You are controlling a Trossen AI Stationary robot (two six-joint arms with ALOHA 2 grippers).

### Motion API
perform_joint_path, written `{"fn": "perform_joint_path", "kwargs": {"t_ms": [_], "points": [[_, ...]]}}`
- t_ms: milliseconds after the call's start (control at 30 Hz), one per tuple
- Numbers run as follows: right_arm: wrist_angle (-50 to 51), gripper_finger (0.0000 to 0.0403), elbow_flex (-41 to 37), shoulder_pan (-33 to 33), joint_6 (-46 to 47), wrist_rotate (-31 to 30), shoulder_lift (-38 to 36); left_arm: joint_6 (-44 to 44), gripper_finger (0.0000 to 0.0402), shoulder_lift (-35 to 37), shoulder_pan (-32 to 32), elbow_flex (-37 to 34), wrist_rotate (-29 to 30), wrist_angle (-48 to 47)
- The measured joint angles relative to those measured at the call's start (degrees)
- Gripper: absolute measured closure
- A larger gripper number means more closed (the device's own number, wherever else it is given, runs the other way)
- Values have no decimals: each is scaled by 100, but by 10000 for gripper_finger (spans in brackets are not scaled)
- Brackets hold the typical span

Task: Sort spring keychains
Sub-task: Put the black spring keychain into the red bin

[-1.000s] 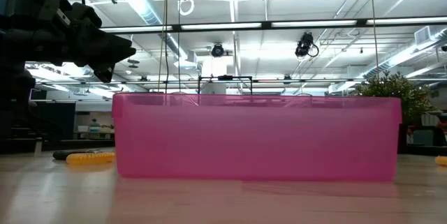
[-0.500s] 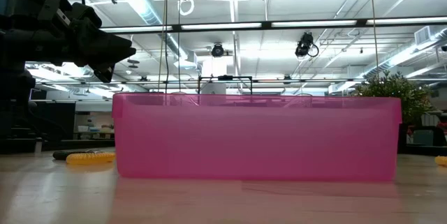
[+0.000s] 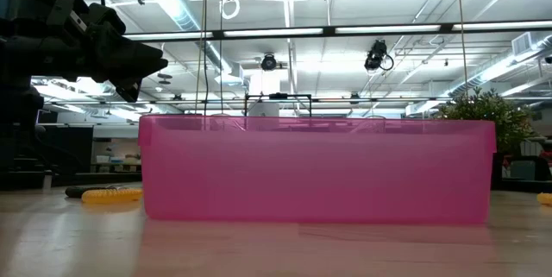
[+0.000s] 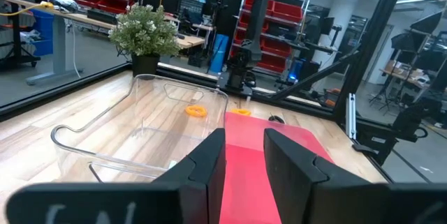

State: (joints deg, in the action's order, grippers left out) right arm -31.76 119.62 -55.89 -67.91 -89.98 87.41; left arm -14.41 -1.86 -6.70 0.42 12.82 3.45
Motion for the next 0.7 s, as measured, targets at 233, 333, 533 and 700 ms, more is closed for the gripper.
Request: {"fn": "perform_joint_path", "kwargs": {"t_ms": [233, 333, 533, 700], "points": [[111, 78, 353, -105, 1025, 244, 207, 0, 298, 1, 0, -1, 4, 10], [104, 78, 351, -1, 931, 355, 197, 0, 298, 1, -1, -1, 4, 13], [49, 78, 353, 34, 1655, 688, 193, 0, 298, 1, -2, -1, 4, 15], [207, 78, 351, 128, 2074, 1584, 218, 0, 298, 1, -1, -1, 4, 17]]}}
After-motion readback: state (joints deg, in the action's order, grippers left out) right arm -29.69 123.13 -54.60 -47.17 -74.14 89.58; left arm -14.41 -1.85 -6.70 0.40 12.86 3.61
